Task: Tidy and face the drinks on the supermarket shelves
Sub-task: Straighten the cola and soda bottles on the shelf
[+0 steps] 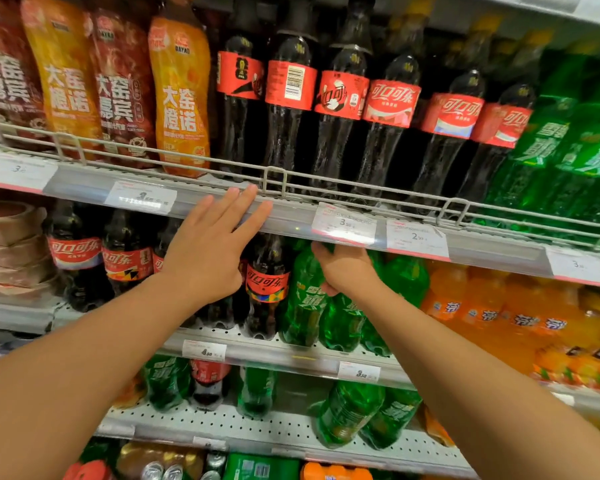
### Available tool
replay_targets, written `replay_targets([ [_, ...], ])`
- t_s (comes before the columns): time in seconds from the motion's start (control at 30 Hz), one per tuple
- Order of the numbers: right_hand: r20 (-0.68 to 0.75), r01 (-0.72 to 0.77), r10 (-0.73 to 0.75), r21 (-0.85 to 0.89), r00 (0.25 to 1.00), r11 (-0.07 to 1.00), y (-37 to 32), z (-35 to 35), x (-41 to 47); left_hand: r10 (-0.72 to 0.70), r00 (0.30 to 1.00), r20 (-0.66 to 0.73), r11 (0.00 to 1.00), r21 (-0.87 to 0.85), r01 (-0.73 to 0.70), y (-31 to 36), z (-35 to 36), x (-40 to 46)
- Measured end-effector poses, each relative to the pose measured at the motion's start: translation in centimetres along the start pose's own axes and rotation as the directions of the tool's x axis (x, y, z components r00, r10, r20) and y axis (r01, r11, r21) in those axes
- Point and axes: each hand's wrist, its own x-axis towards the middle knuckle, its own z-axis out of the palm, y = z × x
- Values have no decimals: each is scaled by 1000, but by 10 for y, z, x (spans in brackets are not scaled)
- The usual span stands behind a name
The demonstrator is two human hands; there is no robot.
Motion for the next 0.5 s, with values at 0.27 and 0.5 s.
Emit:
replay_targets([
  [0.27,-482,176,-213,-122,850,977,111,-67,-42,-49,998,-45,999,15,50,9,7,2],
  [0.5,-239,-161,191,140,952,977,105,-80,6,-59,998,-18,998,34,59,9,6,2],
])
